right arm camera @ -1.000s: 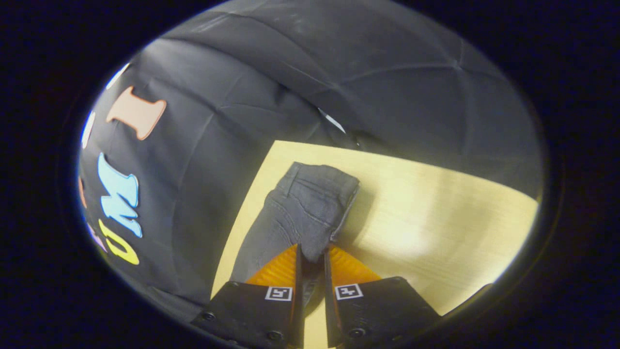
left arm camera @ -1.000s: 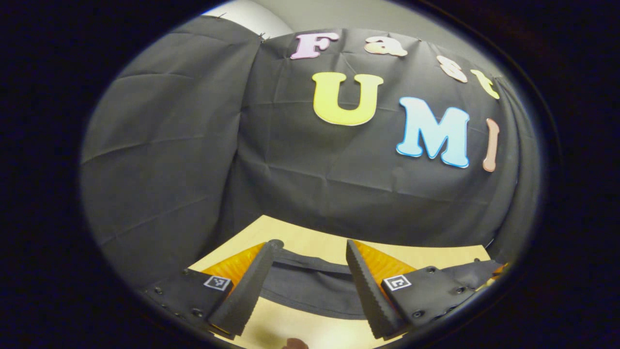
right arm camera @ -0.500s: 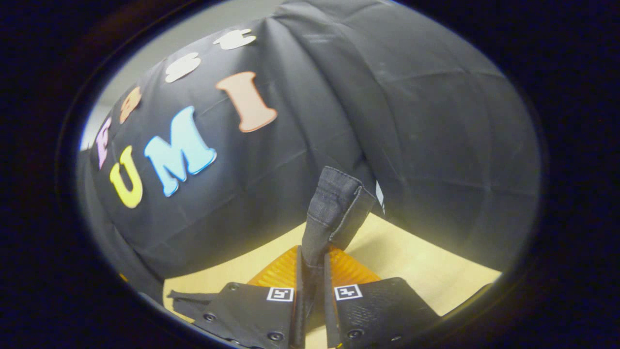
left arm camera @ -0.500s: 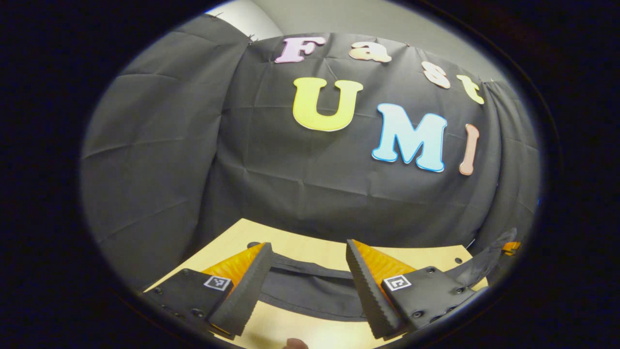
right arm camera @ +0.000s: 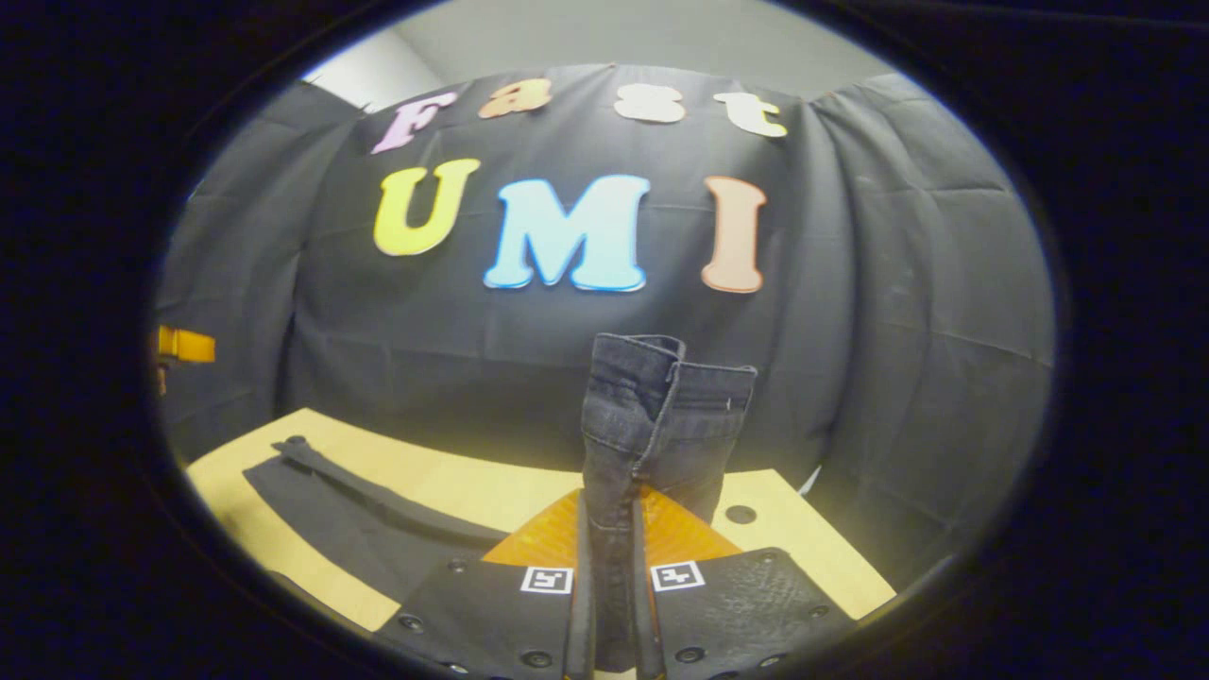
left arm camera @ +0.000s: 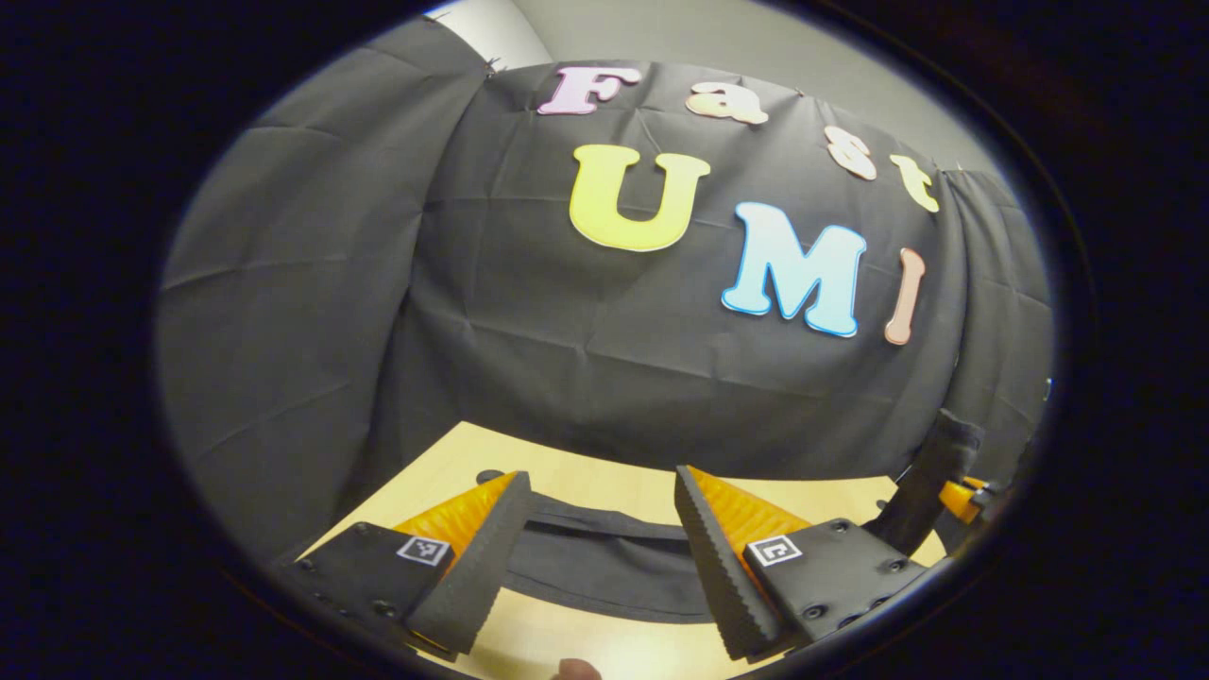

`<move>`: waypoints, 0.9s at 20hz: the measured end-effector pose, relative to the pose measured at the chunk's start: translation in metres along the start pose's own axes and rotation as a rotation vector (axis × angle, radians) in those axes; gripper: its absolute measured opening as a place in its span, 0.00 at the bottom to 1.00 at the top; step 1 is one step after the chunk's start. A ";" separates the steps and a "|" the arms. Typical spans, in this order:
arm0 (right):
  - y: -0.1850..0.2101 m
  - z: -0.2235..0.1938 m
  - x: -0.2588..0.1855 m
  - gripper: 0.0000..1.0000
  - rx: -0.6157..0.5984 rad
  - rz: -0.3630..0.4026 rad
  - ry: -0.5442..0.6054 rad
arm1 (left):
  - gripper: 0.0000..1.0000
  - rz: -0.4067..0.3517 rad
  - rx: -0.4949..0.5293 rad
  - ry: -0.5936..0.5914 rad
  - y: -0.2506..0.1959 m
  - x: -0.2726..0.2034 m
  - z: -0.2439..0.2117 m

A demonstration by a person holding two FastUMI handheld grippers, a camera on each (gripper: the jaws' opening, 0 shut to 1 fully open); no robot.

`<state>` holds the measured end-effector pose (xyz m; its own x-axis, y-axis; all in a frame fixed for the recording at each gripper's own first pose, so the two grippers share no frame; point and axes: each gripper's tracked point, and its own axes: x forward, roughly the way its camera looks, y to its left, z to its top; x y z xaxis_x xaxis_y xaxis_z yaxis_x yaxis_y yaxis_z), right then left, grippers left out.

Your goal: Grasp the waist and the cuffs of the jeans and fold them to make the two legs overlap; first hold the waist and fold one-third of the jeans toward the cuffs, then hold the cuffs and fold the remaining one-third in the same direction to finish folding.

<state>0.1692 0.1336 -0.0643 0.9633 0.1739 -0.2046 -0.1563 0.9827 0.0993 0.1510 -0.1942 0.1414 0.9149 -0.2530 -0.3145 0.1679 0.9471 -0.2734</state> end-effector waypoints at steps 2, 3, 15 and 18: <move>0.035 -0.014 0.008 0.15 -0.018 0.056 0.022 | 0.94 -0.001 -0.017 -0.004 0.007 -0.001 -0.004; 0.055 -0.026 0.016 0.15 -0.023 0.086 0.038 | 0.98 -0.001 -0.024 0.003 0.009 -0.002 -0.010; 0.149 -0.110 0.010 0.77 -0.142 0.301 0.215 | 0.98 0.111 -0.007 0.064 0.038 -0.012 -0.049; 0.134 -0.083 -0.006 0.83 -0.146 0.305 0.160 | 0.98 0.115 -0.100 0.106 0.037 -0.001 -0.063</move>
<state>0.1239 0.2695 -0.1306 0.8231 0.4562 -0.3382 -0.4713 0.8810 0.0414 0.1332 -0.1713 0.0746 0.8815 -0.1683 -0.4413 0.0222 0.9481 -0.3172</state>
